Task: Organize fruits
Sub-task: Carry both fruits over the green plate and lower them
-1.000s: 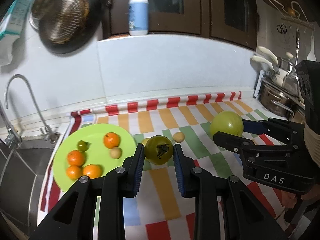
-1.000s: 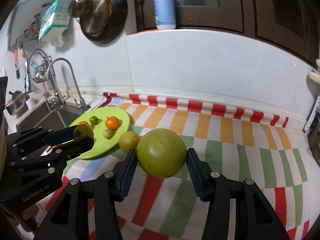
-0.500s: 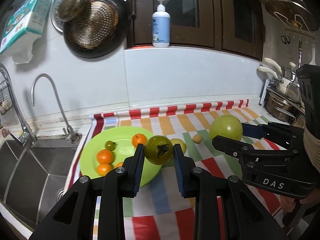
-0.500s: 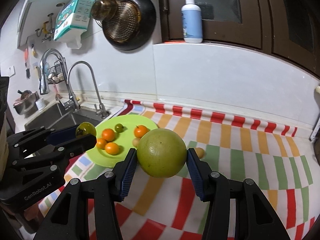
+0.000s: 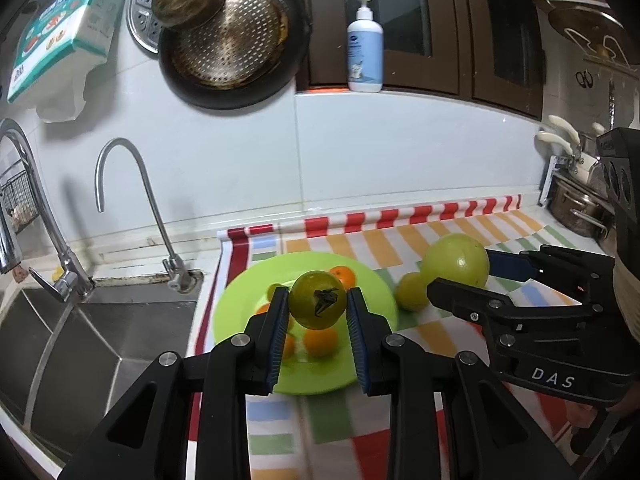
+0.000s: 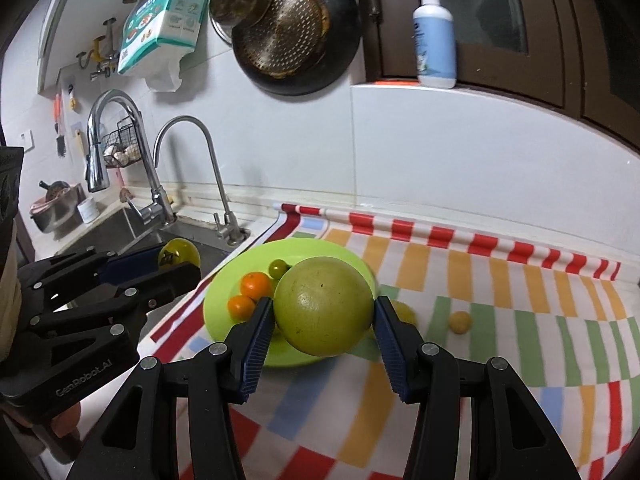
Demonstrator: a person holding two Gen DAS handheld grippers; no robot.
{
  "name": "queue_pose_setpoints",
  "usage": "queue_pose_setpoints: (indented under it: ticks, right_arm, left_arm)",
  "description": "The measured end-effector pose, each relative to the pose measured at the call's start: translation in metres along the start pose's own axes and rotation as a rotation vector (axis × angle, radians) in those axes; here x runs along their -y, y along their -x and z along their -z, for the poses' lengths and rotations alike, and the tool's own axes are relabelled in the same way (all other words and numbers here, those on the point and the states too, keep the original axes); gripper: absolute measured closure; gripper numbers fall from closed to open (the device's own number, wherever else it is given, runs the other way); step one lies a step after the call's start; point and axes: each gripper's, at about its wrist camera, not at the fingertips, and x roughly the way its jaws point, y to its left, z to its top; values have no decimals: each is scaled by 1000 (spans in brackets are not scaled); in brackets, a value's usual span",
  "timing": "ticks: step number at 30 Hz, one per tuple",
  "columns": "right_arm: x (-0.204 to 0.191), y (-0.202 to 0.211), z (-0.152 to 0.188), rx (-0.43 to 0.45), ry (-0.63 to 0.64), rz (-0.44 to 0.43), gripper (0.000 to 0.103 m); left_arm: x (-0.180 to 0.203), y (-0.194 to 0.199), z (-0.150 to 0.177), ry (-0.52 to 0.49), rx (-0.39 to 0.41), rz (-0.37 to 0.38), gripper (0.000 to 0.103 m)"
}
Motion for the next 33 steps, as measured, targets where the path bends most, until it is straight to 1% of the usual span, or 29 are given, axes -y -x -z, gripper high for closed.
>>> queue_pose_setpoints:
  ticks: [9,16,27,33]
  right_arm:
    - [-27,-44,-10,-27,-10,4,52]
    - [-36,-79,-16,-51,-36,7,52]
    - [-38,-137,-14,-129,-35,9,52]
    - [-35,-158,-9,-169,-34,12,52]
  left_arm:
    - [-42,-36,0,-16,-31,9,74]
    - [-64,-77,-1,-29,-69,20,74]
    - [-80,-131,7,-65,-139,43,74]
    - [-84,-151,12,-74,-162,64,74]
